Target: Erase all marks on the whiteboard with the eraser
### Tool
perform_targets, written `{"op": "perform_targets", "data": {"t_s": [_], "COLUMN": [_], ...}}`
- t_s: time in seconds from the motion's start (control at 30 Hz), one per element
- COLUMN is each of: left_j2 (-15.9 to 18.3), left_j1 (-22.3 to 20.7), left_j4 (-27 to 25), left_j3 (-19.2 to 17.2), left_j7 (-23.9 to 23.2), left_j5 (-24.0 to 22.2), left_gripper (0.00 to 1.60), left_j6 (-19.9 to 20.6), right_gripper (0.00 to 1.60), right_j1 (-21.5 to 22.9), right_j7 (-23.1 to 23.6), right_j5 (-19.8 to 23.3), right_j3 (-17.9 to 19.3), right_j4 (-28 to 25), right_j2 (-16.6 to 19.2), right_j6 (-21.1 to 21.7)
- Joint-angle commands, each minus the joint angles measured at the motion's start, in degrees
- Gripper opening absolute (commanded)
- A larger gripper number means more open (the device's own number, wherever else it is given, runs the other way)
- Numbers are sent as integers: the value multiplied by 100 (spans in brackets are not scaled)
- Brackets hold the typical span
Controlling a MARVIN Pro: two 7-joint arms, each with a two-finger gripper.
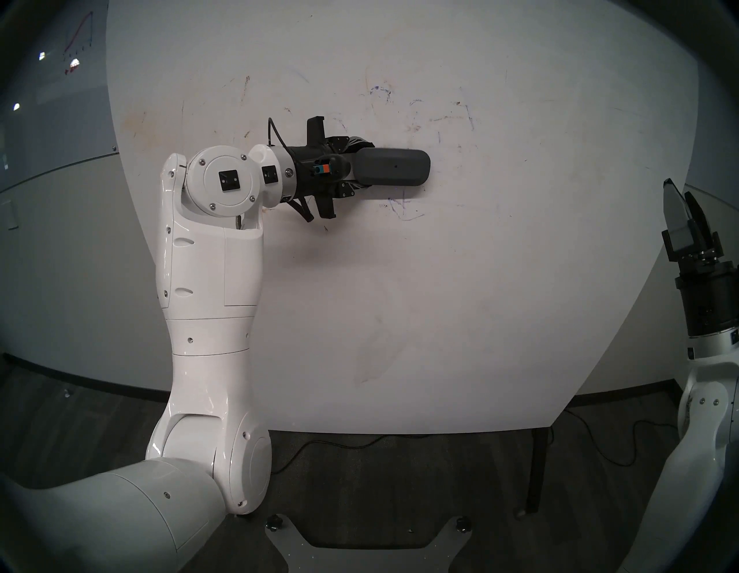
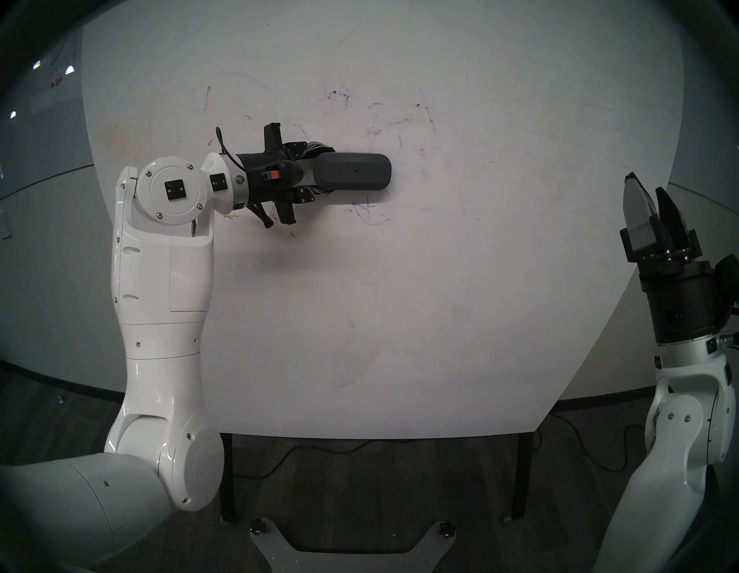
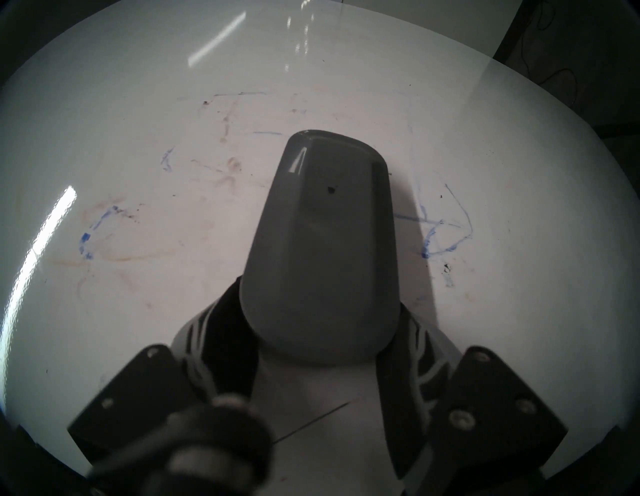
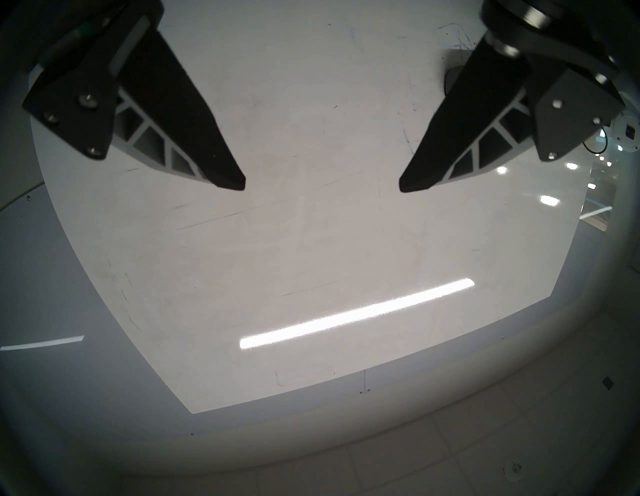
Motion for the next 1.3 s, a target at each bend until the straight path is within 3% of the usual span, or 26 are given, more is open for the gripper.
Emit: {"op": "perform_targets", "data": {"t_s": [0.0,0.3,0.57,0.83,0.97,1.27], "left_j2": [-4,-511,-930,-884,-856,-823], "left_j1": [406,1158,1710,1937,2082,2239], "left_j4": [18,-863,-1434,-1523,-1514,-1373], "left_j3": [-378,-786,-1027,-1073,-1099,-1157], "left_j7": [249,59,307,756,1252,1964], "left_j5": [300,-412,-966,-1321,-1542,-1557], "left_gripper": [0,0,0,0,0,0], "left_j6": [445,964,1179,1310,1316,1177], "right_gripper": [160,160,160,160,160,160], "right_j1": [1,28,88,112,121,127], "right_j7": [-2,-31,-97,-164,-206,-248], "right_j5": [21,-13,-48,-67,-92,-126], "right_j3": [-62,-156,-229,-255,-288,-307], "right_j4": [-92,-92,-92,-92,-92,-92], "right_j2": [-3,20,66,90,92,108], "right_j6": [35,87,180,219,240,235]}}
